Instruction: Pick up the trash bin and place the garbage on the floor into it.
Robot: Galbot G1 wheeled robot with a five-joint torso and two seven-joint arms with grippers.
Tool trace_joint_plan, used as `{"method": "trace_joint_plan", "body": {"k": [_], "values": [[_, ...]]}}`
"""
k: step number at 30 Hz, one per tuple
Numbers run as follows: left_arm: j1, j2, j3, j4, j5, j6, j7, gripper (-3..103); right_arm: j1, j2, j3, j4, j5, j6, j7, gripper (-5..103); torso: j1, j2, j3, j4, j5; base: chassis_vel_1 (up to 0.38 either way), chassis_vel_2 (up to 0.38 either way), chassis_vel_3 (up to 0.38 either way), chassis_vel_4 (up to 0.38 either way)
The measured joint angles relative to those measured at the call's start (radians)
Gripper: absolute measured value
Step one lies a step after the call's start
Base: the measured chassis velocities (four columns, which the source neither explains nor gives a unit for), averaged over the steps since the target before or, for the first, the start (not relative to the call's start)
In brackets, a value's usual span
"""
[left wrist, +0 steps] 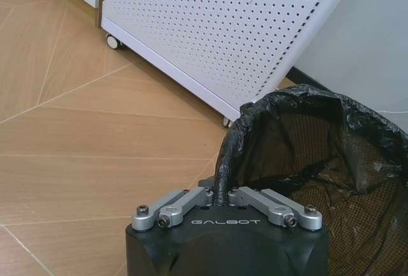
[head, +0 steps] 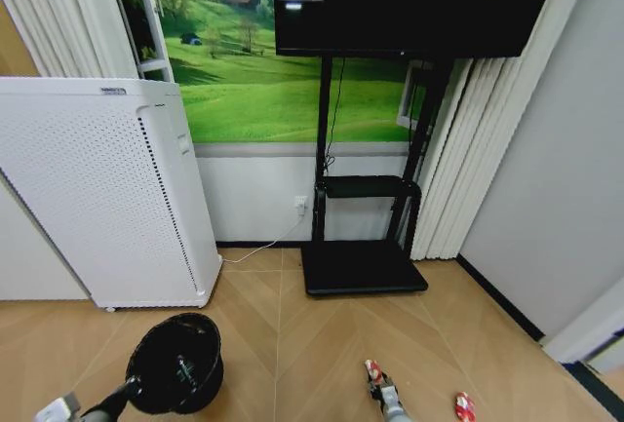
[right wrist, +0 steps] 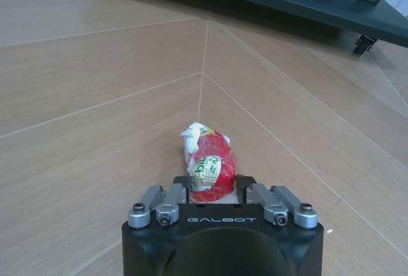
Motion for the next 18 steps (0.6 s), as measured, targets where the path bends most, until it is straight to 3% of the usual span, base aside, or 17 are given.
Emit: {"method": "trace_joint_plan", "body": {"k": [4, 8, 13, 15, 18], "values": [[-0.012, 0.004, 0.013, 0.006, 0.002, 0.000, 0.000, 3, -0.013, -0.006, 0.002, 0.030, 0.016, -0.003, 0.001, 25, 0.000, 0.000, 0.000, 0.0001, 0.0000, 0.000, 0.000, 0.000, 0.000], [-0.028, 0.010, 0.029, 0.021, 0.015, -0.001, 0.004, 3, -0.038, -0.015, 0.008, 0.081, 0.049, -0.024, 0.006, 24, 0.000, 0.000, 0.000, 0.0002, 0.0002, 0.000, 0.000, 0.000, 0.000], [-0.089, 0.029, 0.071, 0.074, 0.066, -0.011, 0.052, 3, -0.120, -0.046, 0.040, 0.254, 0.148, -0.040, 0.014, 24, 0.000, 0.000, 0.000, -0.0001, 0.0001, 0.000, 0.000, 0.000, 0.000], [-0.112, 0.036, 0.088, 0.088, 0.079, -0.013, 0.065, 3, -0.144, -0.055, 0.055, 0.313, 0.171, -0.028, 0.021, 24, 0.000, 0.000, 0.000, 0.0001, 0.0000, 0.000, 0.000, 0.000, 0.000], [-0.208, 0.054, 0.190, 0.164, 0.202, -0.035, 0.087, 3, -0.190, -0.069, 0.082, 0.419, 0.175, 0.059, 0.023, 24, 0.000, 0.000, 0.000, 0.0001, -0.0001, 0.000, 0.000, 0.000, 0.000]]}}
